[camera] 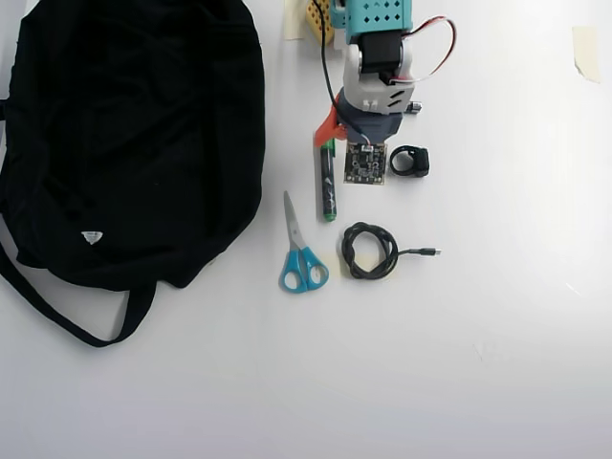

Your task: Put the green marker into the black bag

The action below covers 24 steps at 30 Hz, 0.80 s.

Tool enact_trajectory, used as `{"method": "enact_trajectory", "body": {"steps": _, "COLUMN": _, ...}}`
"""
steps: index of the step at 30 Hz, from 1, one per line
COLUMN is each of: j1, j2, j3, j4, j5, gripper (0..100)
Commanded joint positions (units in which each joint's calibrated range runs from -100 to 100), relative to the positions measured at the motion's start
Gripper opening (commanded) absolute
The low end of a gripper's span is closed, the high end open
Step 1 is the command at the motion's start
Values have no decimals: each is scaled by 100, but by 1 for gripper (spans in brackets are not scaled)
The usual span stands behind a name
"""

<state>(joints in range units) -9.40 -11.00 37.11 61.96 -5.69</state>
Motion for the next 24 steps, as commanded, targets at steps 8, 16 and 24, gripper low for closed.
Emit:
{"method": "enact_trajectory", "body": {"steps": 8, "j1": 200, "j2": 1100, "j3": -925, "j4": -192, "j5": 228, "gripper": 33}}
{"method": "enact_trajectory", "body": {"steps": 16, "j1": 439, "j2": 1739, "j3": -1168, "j4": -192, "j5": 270, "gripper": 33}}
{"method": "enact_trajectory", "body": {"steps": 24, "j1": 581, "j2": 1938, "j3": -1141, "j4": -304, "j5": 270, "gripper": 32}}
